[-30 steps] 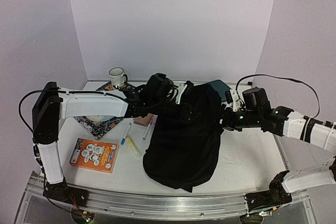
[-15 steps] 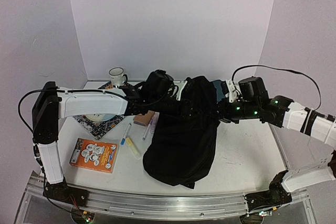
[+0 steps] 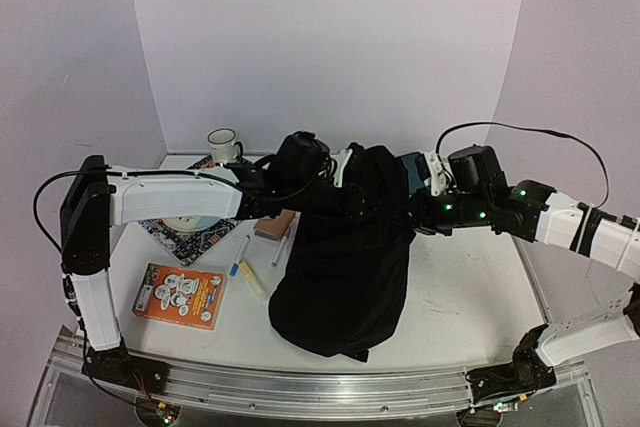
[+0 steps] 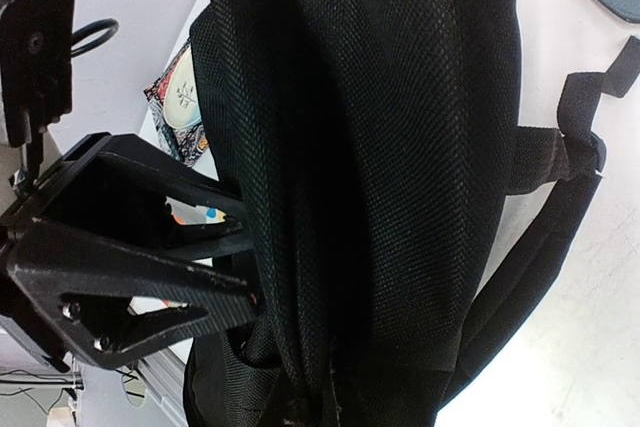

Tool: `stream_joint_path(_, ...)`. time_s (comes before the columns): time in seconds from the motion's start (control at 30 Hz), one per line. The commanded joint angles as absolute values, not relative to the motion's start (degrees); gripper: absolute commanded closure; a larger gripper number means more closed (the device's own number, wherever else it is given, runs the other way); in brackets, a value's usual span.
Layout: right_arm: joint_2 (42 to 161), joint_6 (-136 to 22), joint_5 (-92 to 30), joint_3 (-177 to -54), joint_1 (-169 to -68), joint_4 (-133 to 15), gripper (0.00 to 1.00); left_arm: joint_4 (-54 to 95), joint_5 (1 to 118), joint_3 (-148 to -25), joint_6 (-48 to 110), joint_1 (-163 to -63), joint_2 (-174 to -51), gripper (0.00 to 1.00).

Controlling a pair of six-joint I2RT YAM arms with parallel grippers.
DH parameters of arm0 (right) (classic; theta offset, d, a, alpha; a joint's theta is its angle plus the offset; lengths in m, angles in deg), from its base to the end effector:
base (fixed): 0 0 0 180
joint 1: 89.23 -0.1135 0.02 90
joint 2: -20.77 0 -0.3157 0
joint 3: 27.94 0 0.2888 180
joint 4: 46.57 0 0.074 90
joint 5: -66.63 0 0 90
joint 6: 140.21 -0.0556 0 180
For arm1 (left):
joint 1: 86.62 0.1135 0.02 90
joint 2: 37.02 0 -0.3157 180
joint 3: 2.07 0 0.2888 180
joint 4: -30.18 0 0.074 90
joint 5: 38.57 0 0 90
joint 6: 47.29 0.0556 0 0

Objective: Pack the student bag
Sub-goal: Grab the student bag from the lower front pocket, then unzip the lower front pocket of the student bag.

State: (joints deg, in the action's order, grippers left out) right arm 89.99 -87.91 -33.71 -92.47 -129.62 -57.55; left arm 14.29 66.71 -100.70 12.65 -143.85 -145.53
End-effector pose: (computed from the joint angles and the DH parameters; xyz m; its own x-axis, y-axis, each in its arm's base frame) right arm 0.2371 0.2148 0.3503 -0.6331 0.2512 -0.7322 -0.4827 0.6113 0.6272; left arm 0.2690 -0.4449 0.3078 -0.6743 0.1548 -0.7220 0.6953 0.4623 -0.5503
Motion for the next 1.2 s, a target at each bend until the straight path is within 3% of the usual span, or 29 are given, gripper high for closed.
stream_joint_path(0.0,89.7,-87.0,-33.2,-96.2,-130.3,-54.3,1.00,16.0,68.8,-100.2,10.8,-143.4,-143.6,0.67)
stream_joint_path(0.27,89.7,-87.0,-32.1,-96.2,-130.5,-54.2,1.00,17.9,72.4,-98.1,8.8,-143.4,-143.3,0.79)
stream_joint_path(0.5,89.6,-86.8,-31.9,-96.4,-130.6,-54.2,1.00,17.9,71.9,-96.3,7.7,-143.4,-144.0,0.80)
stream_joint_path(0.7,88.9,-86.8,-31.2,-95.4,-130.5,-54.2,1.00,22.7,73.3,-95.3,7.4,-143.4,-143.0,1.00)
stream_joint_path(1.17,83.4,-87.8,-19.0,-90.6,-130.5,-60.4,1.00,23.2,61.6,-84.5,10.5,-140.8,-134.0,1.00)
